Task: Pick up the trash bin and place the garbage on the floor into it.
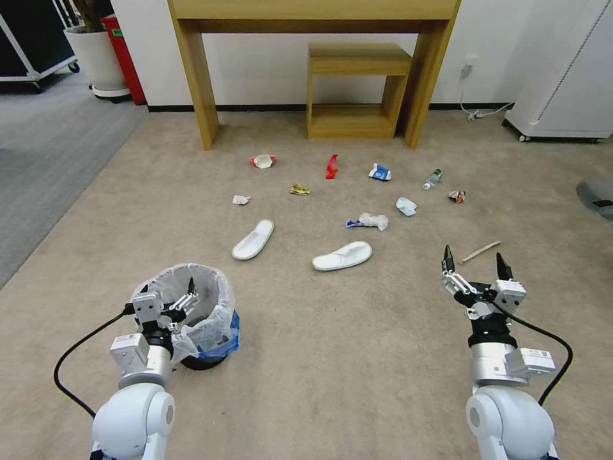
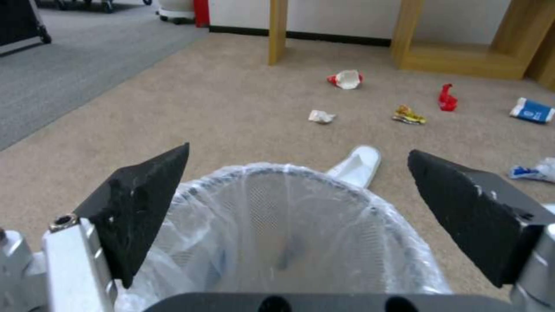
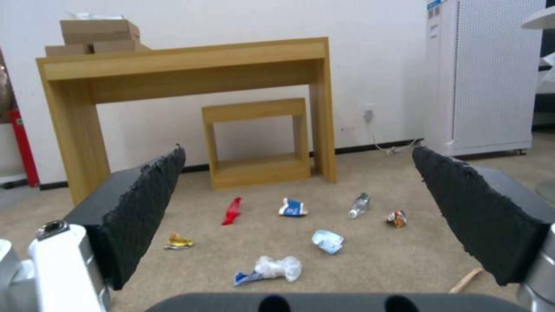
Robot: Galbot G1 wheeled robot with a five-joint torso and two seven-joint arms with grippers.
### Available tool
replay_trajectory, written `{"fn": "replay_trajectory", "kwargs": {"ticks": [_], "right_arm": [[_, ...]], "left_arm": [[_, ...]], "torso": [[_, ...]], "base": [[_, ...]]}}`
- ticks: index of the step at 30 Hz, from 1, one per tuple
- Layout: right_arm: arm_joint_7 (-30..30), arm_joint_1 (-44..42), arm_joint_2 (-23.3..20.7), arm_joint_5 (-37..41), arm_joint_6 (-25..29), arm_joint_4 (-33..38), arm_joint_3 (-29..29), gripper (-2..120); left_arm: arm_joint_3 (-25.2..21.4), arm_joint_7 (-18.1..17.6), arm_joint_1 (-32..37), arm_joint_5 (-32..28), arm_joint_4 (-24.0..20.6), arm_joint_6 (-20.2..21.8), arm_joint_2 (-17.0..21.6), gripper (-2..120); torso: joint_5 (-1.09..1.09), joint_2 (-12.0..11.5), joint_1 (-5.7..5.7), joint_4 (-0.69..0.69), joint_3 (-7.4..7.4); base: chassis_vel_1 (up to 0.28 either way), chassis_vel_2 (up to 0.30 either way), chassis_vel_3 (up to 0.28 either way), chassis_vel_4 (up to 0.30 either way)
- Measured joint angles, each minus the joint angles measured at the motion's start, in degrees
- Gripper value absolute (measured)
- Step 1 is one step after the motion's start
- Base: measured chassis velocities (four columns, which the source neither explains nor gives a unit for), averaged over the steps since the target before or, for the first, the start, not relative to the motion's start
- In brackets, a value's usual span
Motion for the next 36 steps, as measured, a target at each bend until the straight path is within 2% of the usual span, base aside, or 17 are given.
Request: {"fn": "replay_trajectory", "kwargs": {"ticks": [15, 36], "right_arm": [[-0.5, 0.0, 0.1, -0.6, 0.9, -0.5, 0.1, 100], [-0.5, -0.2, 0.3, -0.3, -1.2, -0.2, -0.1, 100]], "left_arm": [[-0.1, -0.1, 0.1, 0.2, 0.5, -0.1, -0.2, 100], [-0.2, -0.1, 0.3, 0.2, 0.8, -0.3, -0.3, 100]], "torso": [[-0.01, 0.0, 0.0, 0.02, 0.0], [0.0, 0.0, -0.01, 0.0, 0.0]], "base": [[0.137, 0.141, -0.128, -0.135], [-0.021, 0.021, 0.017, -0.018]]}}
